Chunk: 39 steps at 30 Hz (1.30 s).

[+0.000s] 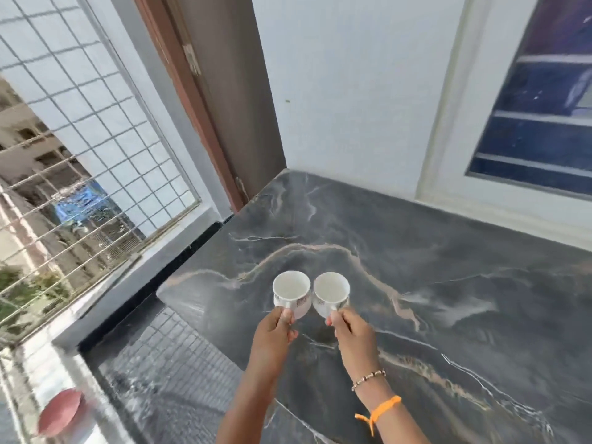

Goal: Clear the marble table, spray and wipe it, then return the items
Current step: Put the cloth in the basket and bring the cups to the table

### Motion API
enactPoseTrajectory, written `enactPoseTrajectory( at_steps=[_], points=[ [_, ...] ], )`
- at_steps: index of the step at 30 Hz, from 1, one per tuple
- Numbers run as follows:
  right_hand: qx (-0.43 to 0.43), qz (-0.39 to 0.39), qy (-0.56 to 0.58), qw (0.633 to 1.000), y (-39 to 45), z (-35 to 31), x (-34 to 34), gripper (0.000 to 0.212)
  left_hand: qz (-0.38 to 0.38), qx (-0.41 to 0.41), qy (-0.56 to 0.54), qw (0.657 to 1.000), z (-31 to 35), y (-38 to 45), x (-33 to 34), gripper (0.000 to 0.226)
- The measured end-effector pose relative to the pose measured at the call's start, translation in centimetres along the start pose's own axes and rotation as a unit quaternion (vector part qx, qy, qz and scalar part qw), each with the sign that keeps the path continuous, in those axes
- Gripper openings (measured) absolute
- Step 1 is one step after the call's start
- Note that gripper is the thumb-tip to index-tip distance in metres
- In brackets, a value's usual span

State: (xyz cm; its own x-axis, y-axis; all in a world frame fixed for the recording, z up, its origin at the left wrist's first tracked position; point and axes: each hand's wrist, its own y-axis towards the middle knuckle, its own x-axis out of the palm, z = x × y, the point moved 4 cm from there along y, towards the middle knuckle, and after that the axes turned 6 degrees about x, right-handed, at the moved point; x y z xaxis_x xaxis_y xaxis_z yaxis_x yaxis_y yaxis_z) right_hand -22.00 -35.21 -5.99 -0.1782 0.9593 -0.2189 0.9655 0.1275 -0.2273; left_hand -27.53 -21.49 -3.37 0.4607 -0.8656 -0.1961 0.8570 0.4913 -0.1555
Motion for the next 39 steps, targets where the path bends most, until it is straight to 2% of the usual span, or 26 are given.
enactPoseTrajectory(
  at_steps=[11, 17, 27, 33, 39],
  points=[
    [0.045, 0.027, -0.003, 0.999, 8.4, -1.9, 4.7, 0.031, -0.077, 0.015, -0.014, 0.997, 0.6, 13.4, -1.3, 0.034],
    [0.090, 0.087, 0.035, 0.992, 15.2, -3.2, 10.9, 0.028, -0.149, 0.026, -0.015, 0.988, -0.4, 25.2, -3.1, 0.034],
    [0.096, 0.196, 0.065, 0.974, 30.7, -7.3, 19.9, 0.023, -0.216, 0.061, 0.027, 0.974, 0.4, 45.1, -4.1, 0.036],
    [0.111, 0.245, 0.085, 0.959, 36.9, -8.2, 20.5, 0.022, -0.228, 0.057, 0.086, 0.968, 0.1, 51.6, -2.2, 0.035],
    [0.126, 0.263, 0.093, 0.952, 40.8, -7.8, 20.8, 0.022, -0.225, 0.011, 0.044, 0.973, -0.9, 54.3, -0.8, 0.037]
  ],
)
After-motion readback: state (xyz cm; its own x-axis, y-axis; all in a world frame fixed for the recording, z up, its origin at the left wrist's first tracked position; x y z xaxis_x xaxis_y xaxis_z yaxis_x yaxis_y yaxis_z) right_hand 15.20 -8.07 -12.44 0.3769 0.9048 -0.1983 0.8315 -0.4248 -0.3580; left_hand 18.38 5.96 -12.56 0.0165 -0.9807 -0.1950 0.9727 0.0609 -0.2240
